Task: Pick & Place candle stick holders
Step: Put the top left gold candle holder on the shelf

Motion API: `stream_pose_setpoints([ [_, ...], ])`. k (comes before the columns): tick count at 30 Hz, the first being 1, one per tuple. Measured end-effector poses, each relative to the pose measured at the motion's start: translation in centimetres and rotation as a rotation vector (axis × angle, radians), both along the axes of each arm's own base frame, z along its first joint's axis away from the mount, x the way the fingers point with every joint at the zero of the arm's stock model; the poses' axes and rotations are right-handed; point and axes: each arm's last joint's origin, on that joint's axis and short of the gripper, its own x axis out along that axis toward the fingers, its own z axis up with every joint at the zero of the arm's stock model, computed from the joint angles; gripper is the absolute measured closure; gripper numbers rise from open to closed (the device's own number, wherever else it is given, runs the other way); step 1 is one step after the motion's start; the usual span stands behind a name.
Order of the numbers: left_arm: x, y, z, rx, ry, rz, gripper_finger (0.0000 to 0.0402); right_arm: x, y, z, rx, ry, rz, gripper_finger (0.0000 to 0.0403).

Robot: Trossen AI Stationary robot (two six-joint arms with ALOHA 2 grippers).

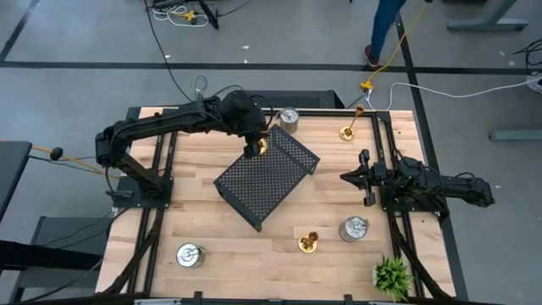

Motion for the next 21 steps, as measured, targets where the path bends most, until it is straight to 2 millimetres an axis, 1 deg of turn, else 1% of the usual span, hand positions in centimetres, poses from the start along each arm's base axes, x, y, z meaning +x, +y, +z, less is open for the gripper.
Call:
stream_pose_setpoints([
  [10, 0.5, 0.2, 0.7, 0.025, -0.084, 0.005, 0.0285, 0.0, 0.0, 0.0, 0.0, 0.0, 0.0, 0.038],
  [18, 0.2, 1.6, 1.0, 0.003, -0.137, 0.069, 0.0285, 0.0, 0.0, 0.0, 0.0, 0.0, 0.0, 0.038],
  [21, 0.2, 2.0, 1.3, -0.005, -0.172, 0.065, 0.0285, 0.0, 0.0, 0.0, 0.0, 0.0, 0.0, 0.038],
])
